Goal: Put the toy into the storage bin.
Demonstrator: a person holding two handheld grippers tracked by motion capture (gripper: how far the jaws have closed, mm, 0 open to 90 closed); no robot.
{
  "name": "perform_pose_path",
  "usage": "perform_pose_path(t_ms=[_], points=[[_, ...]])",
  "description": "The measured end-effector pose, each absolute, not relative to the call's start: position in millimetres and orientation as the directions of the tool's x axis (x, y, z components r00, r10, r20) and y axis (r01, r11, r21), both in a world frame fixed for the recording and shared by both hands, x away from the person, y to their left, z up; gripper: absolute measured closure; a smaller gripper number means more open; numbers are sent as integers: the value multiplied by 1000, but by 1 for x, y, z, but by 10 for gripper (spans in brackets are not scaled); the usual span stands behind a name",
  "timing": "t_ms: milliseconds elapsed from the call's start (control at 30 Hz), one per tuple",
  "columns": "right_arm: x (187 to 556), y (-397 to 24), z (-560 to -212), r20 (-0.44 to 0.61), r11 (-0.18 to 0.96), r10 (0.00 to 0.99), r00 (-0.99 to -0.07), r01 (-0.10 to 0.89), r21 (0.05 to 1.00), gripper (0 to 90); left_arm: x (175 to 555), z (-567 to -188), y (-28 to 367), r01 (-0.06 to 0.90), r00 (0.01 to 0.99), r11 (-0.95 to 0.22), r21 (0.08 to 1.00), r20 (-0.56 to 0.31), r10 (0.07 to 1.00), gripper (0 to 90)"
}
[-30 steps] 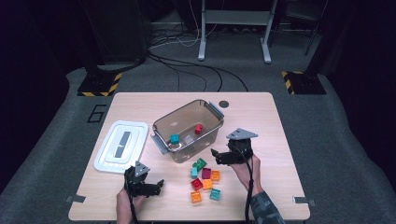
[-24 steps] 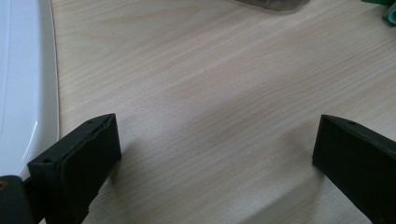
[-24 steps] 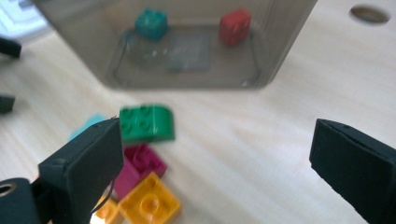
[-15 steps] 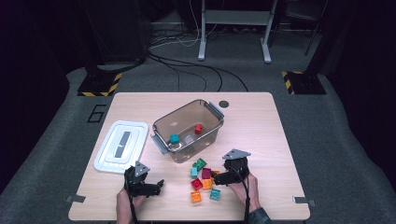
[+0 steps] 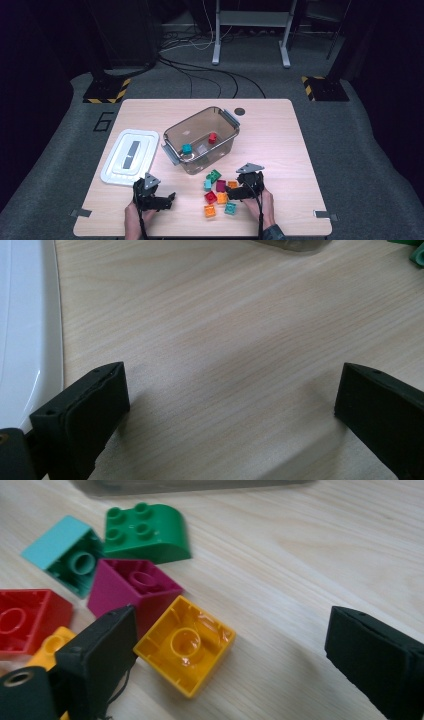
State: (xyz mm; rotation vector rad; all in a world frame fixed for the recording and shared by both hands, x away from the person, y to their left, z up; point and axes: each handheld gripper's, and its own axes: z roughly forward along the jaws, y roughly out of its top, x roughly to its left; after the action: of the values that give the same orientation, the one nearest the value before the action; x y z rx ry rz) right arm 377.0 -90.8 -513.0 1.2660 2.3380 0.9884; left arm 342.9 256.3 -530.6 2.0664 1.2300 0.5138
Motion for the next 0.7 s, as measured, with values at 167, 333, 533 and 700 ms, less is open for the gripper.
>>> perform_pose_path(t_ms=[167, 333, 533, 700], points=[[377, -104, -512, 52, 349, 849, -526, 631, 693, 83, 343, -531, 256, 615, 478, -331, 716, -4, 879, 6], [381, -117, -511, 46, 323, 868, -494, 633, 703, 102, 343, -531, 256, 615, 478, -331, 716, -4, 878, 6], [381, -115, -514, 56, 318, 870, -490, 644, 696, 30, 343, -531, 256, 615, 478, -331, 716, -4, 878, 6], [377, -111, -514, 38, 340, 856, -515, 618, 709, 170, 343, -531, 256, 615, 478, -331, 716, -4, 878, 6]])
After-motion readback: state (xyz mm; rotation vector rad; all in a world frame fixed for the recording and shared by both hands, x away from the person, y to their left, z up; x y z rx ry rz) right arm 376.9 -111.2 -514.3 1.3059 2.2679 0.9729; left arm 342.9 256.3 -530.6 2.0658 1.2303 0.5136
